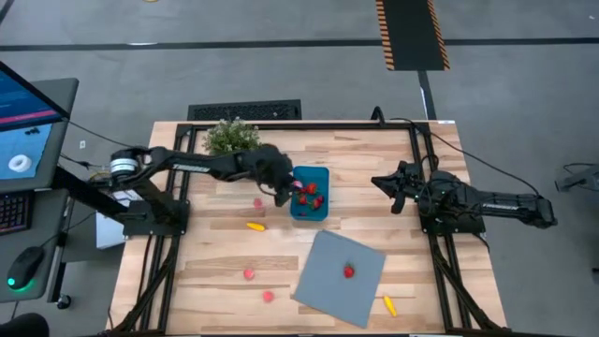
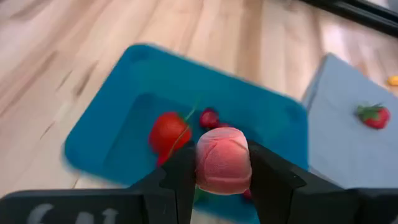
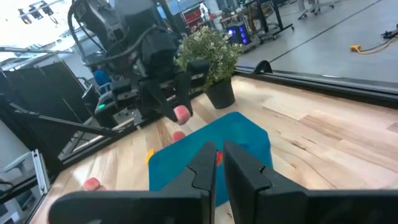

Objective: Pick and placing Produce into tupperware
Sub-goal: Put the peach into the blue bin, then put the strawberry into the blue bin

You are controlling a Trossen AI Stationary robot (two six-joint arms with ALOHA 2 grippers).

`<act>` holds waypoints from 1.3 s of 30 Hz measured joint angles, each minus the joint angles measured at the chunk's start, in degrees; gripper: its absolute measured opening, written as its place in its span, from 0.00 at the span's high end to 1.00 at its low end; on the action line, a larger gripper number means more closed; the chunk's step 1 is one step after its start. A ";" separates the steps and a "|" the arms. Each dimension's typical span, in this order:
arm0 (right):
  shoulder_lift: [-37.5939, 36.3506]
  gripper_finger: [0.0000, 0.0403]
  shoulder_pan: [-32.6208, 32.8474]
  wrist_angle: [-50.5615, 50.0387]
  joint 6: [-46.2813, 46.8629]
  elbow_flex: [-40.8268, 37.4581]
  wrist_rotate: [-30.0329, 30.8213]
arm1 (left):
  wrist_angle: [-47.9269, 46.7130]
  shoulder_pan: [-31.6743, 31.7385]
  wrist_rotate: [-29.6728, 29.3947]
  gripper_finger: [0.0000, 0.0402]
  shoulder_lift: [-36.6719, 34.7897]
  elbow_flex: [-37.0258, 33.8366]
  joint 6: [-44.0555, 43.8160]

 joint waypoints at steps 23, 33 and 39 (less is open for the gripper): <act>0.00 0.87 2.57 -0.22 -0.04 0.00 0.02 | -14.49 -0.53 15.52 0.58 17.18 20.14 8.45; 0.00 0.87 3.15 -0.21 -0.02 0.00 0.63 | -17.56 -0.41 11.13 0.46 17.09 21.25 11.15; 0.00 0.87 3.28 0.91 1.23 -0.02 -0.07 | -18.40 0.55 10.72 0.51 14.87 21.23 11.57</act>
